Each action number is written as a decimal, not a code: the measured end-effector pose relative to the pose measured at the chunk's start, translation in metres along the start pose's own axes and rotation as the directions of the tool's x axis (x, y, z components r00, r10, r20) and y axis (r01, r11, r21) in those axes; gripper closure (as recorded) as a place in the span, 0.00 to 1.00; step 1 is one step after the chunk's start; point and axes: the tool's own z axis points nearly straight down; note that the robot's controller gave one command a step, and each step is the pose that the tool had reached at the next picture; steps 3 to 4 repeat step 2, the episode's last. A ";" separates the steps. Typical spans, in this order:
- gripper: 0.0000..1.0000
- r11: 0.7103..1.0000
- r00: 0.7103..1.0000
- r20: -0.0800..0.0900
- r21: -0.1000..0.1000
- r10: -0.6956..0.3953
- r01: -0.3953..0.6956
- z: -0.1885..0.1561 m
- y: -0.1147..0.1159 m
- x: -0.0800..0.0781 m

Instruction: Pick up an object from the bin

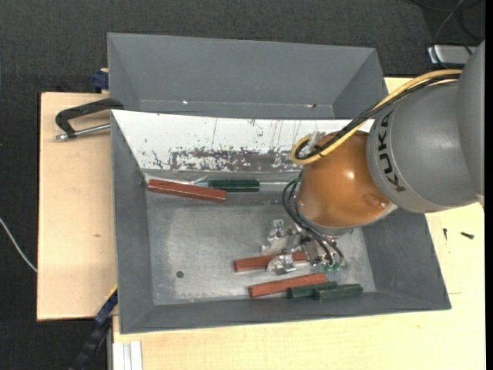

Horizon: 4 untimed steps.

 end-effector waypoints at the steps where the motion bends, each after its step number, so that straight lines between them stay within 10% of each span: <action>1: 1.00 1.000 1.000 0.000 0.000 0.000 0.000 0.000 0.000 0.000; 2: 1.00 0.999 0.999 0.012 0.002 -0.044 0.044 -0.182 -0.005 -0.012; 4: 1.00 0.999 0.999 0.012 0.002 -0.044 0.044 -0.182 -0.005 -0.012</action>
Offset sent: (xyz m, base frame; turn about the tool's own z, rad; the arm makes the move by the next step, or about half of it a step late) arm 0.0093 -0.0039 0.1774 -0.0446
